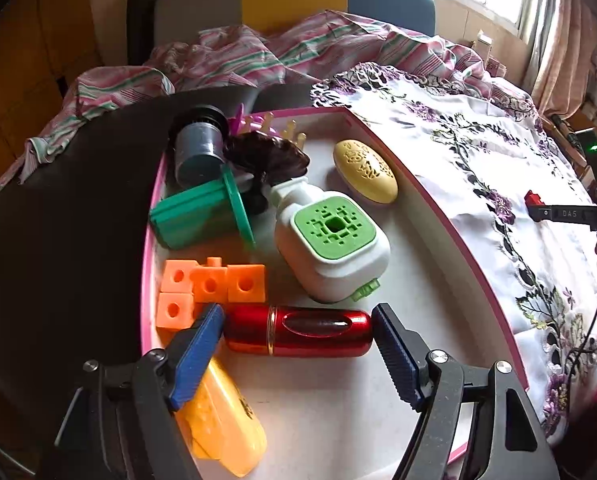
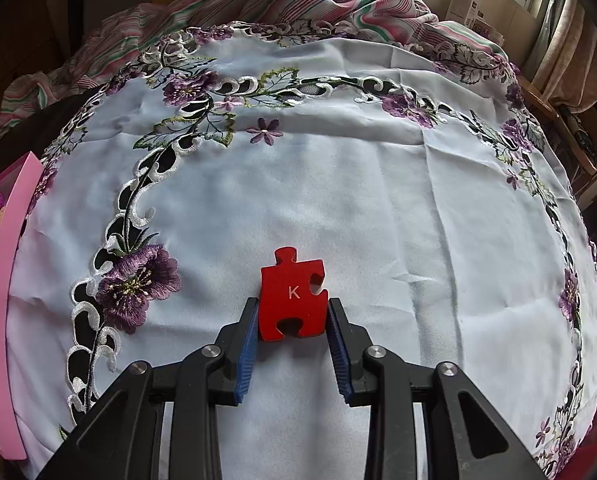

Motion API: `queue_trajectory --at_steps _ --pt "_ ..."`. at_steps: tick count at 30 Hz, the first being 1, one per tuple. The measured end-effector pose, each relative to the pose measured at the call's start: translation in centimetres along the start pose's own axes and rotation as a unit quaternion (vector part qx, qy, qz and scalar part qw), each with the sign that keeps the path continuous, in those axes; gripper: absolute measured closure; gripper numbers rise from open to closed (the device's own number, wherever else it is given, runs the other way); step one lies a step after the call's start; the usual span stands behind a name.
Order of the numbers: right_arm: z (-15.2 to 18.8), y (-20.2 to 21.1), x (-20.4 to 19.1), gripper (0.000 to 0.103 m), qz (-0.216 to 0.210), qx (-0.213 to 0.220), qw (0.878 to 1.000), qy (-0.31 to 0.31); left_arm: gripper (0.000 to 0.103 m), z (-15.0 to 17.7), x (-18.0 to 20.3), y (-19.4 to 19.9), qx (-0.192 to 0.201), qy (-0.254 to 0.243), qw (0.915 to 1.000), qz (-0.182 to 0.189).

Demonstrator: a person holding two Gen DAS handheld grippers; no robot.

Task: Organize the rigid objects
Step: 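Lower the red cylinder into the tray and open the left gripper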

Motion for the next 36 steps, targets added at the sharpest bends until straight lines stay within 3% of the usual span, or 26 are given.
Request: queue_trajectory --at_steps 9,36 --pt "-0.1 0.0 -0.1 0.071 0.001 0.001 1.0 0.001 0.02 -0.2 -0.5 1.7 0.019 0.009 0.9997 -0.011" --pt "-0.3 0.6 -0.2 0.071 0.001 0.012 1.0 0.003 0.02 2.0 -5.2 5.9 0.024 0.087 0.9947 -0.048"
Point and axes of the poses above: each gripper's, at about its wrist camera, not at the fingertips, and y roughly against the way its jaws point, x to its right, z to its underside, the point moved 9 cm from there along -y, roughly the way its jaws point, and after that the axes turned 12 degrees about -y, right-handed, at the moved point
